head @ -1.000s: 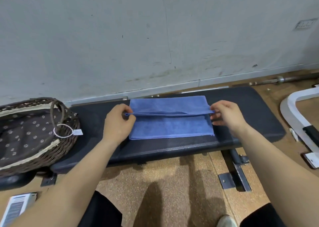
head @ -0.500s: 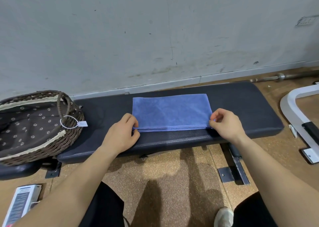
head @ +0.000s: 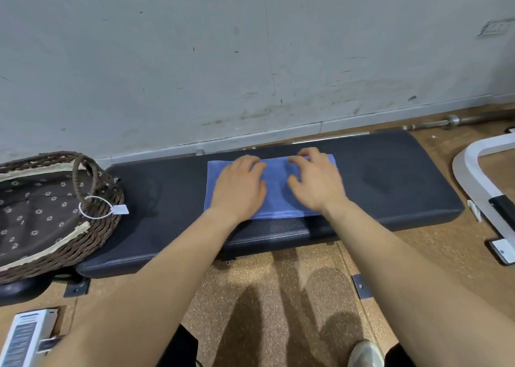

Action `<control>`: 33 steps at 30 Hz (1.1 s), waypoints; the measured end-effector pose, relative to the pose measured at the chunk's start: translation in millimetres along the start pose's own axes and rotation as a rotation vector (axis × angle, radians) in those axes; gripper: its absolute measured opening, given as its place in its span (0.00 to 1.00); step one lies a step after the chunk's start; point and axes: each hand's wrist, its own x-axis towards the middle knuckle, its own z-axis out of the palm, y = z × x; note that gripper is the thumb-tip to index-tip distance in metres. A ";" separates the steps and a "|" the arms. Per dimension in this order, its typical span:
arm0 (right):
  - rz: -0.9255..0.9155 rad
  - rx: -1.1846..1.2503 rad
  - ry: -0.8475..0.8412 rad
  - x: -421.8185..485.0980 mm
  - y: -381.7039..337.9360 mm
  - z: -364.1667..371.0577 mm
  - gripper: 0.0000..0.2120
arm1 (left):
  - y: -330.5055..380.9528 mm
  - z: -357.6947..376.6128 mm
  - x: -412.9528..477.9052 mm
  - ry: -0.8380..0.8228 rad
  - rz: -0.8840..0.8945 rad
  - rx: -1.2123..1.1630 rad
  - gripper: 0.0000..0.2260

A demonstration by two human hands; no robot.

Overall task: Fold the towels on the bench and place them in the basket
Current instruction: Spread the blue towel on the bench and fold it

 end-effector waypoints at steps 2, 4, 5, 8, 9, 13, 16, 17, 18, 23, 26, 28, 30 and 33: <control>-0.073 -0.015 -0.112 12.4 -11.7 18.5 0.28 | 12.4 18.6 13.6 -0.127 0.018 0.048 0.23; -0.106 -0.078 -0.205 18.8 -10.5 34.6 0.30 | 9.3 32.7 18.5 -0.217 0.022 0.116 0.25; -0.099 -0.101 -0.238 19.8 -5.1 39.7 0.31 | 4.1 36.4 18.9 -0.233 0.017 0.118 0.26; -0.062 -0.160 -0.255 17.0 17.9 44.2 0.33 | -19.0 41.6 18.6 -0.257 -0.004 0.098 0.29; -0.051 -0.182 -0.253 16.7 26.1 43.9 0.34 | -28.7 41.8 19.0 -0.265 -0.019 0.101 0.29; -0.007 -0.240 -0.245 15.1 49.8 38.3 0.35 | -62.4 37.3 16.5 -0.270 -0.100 0.127 0.29; 0.038 -0.237 -0.244 11.5 61.2 32.7 0.35 | -79.8 31.6 10.0 -0.248 -0.183 0.076 0.26; 0.046 -0.240 -0.248 9.7 63.3 31.0 0.35 | -85.2 30.2 6.8 -0.237 -0.213 0.051 0.25; 0.056 -0.248 -0.253 8.2 64.4 29.2 0.36 | -89.2 28.9 2.9 -0.217 -0.240 0.031 0.24; 0.031 -0.300 -0.262 3.8 55.1 12.8 0.37 | -74.3 14.9 -11.5 0.031 -0.374 0.060 0.21; -0.167 -0.233 -0.285 0.0 41.1 1.7 0.36 | -52.3 3.3 -15.6 0.036 -0.547 0.025 0.20; -0.260 -0.173 -0.328 0.5 29.9 -0.9 0.34 | -44.0 0.0 -16.5 -0.035 -0.634 0.009 0.21; -0.309 -0.156 -0.369 3.3 19.5 1.0 0.31 | -43.9 -1.7 -14.4 -0.098 -0.702 -0.050 0.21; -0.328 -0.166 -0.415 7.9 9.0 6.5 0.29 | -52.5 -8.8 -7.8 -0.165 -0.840 -0.307 0.20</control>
